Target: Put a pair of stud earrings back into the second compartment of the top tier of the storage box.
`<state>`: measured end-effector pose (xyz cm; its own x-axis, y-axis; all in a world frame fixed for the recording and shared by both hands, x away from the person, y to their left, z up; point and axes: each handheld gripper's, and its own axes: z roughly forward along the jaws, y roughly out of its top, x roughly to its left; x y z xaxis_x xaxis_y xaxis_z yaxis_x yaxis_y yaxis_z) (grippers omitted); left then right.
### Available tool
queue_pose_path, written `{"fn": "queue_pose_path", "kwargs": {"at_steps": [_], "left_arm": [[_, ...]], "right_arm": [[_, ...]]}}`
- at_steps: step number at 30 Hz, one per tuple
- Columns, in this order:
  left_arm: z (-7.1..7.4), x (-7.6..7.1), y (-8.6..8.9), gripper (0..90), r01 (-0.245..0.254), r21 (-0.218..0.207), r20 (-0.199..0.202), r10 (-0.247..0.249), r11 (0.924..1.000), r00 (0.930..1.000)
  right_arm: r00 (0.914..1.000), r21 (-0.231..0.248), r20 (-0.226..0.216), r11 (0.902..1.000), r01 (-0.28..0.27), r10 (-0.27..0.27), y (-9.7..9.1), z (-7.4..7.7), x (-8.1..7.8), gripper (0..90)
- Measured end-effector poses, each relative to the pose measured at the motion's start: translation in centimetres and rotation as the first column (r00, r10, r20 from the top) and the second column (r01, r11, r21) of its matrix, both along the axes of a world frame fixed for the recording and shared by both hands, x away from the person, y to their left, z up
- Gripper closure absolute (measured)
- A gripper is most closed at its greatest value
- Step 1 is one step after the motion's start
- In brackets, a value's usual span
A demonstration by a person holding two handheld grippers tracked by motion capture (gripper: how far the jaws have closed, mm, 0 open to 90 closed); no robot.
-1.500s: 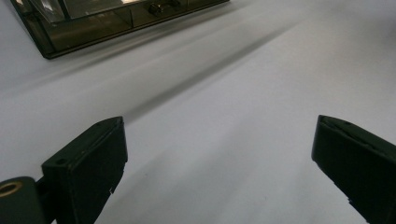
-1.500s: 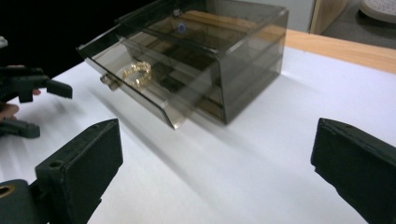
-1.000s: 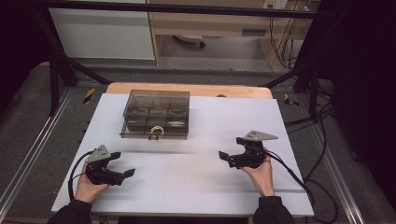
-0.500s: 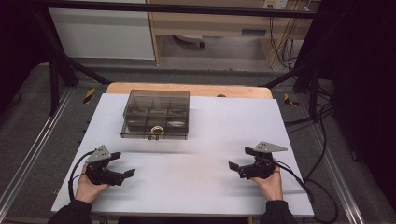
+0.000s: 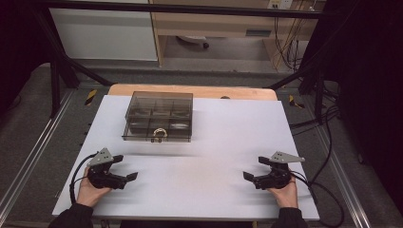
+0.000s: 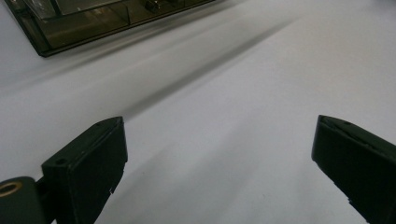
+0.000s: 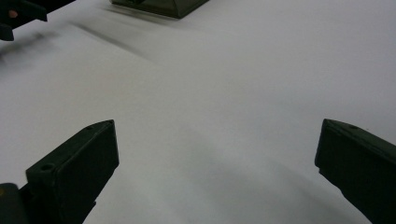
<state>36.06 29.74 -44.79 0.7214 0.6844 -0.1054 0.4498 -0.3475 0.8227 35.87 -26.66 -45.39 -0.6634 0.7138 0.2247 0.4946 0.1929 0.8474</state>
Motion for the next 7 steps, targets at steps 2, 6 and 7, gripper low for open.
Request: {"fn": "queue_pose_path", "kwargs": {"at_steps": [2,6,7], "left_arm": [[0.0,-0.02,-0.02,3.2,0.001,0.001,0.0,-0.001,1.0,1.0],[0.0,-0.04,-0.05,3.2,0.001,0.003,0.001,-0.001,1.0,1.0],[0.0,-0.03,-0.04,3.2,0.001,0.003,0.001,-0.001,1.0,1.0]], "right_arm": [[1.0,0.0,0.002,1.0,0.002,-0.002,-0.16,-0.02,-0.08,0.2],[1.0,-0.001,0.004,1.0,0.002,-0.002,-0.27,0.04,-0.17,0.1],[1.0,0.0,0.002,1.0,0.001,-0.001,-0.25,0.04,-0.19,0.2]]}}
